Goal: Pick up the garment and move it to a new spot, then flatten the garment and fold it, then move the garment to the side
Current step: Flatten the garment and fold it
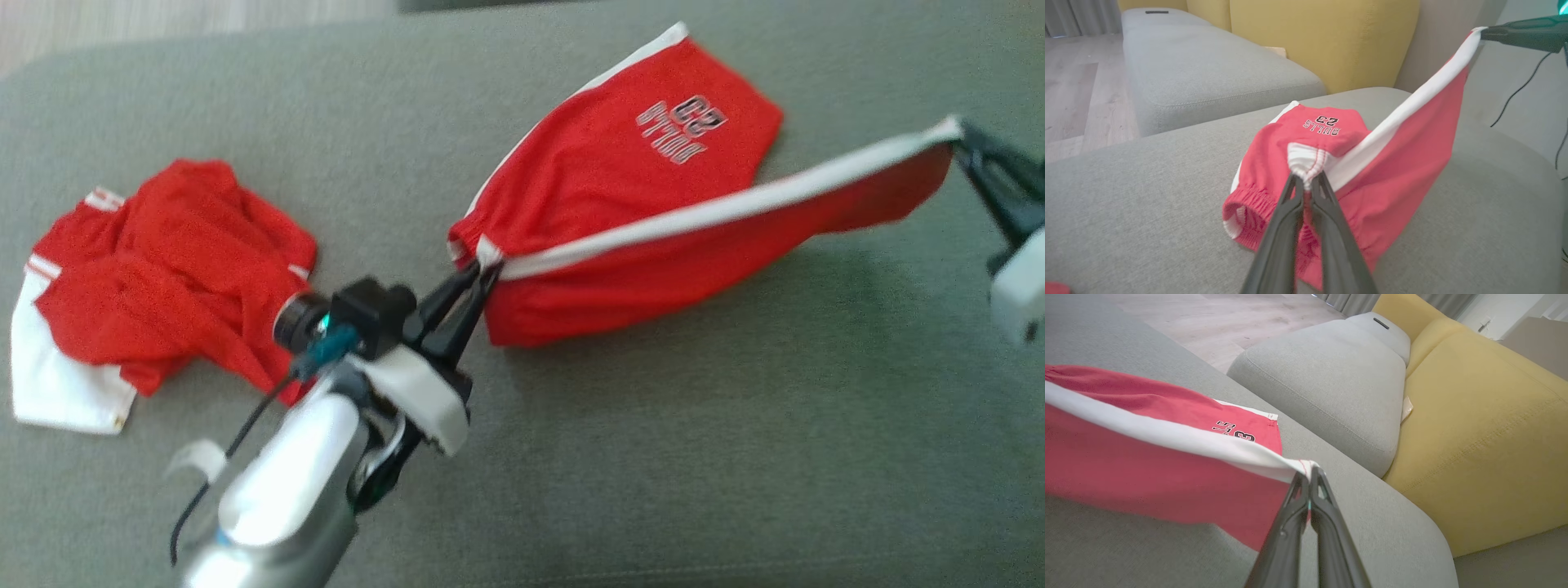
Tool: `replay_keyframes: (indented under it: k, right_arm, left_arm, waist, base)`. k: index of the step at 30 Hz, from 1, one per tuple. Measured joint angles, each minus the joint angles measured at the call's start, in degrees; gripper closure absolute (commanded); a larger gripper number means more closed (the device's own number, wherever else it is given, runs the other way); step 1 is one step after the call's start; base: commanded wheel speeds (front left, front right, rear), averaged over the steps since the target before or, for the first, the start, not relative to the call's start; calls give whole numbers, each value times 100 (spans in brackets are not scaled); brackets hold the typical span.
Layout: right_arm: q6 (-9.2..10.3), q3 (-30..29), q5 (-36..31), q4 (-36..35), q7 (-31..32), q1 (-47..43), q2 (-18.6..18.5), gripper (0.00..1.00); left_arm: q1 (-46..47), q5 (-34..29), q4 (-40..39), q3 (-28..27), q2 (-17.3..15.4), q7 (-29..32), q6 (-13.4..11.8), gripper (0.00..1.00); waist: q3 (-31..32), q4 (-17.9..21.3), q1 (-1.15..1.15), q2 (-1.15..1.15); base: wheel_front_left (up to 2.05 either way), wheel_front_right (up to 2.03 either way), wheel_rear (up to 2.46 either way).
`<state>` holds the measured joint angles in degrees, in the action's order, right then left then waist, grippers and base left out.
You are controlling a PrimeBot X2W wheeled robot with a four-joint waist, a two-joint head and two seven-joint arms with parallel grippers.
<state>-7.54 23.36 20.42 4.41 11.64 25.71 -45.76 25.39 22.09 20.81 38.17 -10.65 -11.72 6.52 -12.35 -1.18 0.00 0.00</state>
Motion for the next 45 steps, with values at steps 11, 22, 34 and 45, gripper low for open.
replay_keyframes:
  k: [11, 22, 34, 45]
  right_arm:
    - [0, 1147, -31, 1102, -4, 2016, -18, 100]
    - [0, 2219, 77, 2315, -134, 3474, -1, 100]
    - [0, 2981, 229, 3072, -546, 4459, 205, 100]
    - [0, 3200, 454, 3934, -872, 4770, 634, 0]
  left_arm:
    - [1025, 26, 676, 21, 290, -107, 42, 100]
    - [1663, 145, 1211, 159, 643, -245, 60, 100]
    - [2028, 145, 1322, 182, 790, -258, 62, 100]
    - [2075, 18, 1336, 0, 822, -293, 62, 0]
  waist:
    - [-788, -544, 1, 0]
    - [-1375, -976, 1, 0]
    - [-1815, -1189, 2, 0]
    - [-1891, -1083, 1, 0]
  base:
    - [0, 0, 0]
    - [0, 0, 0]
    - [0, 0, 0]
    - [0, 0, 0]
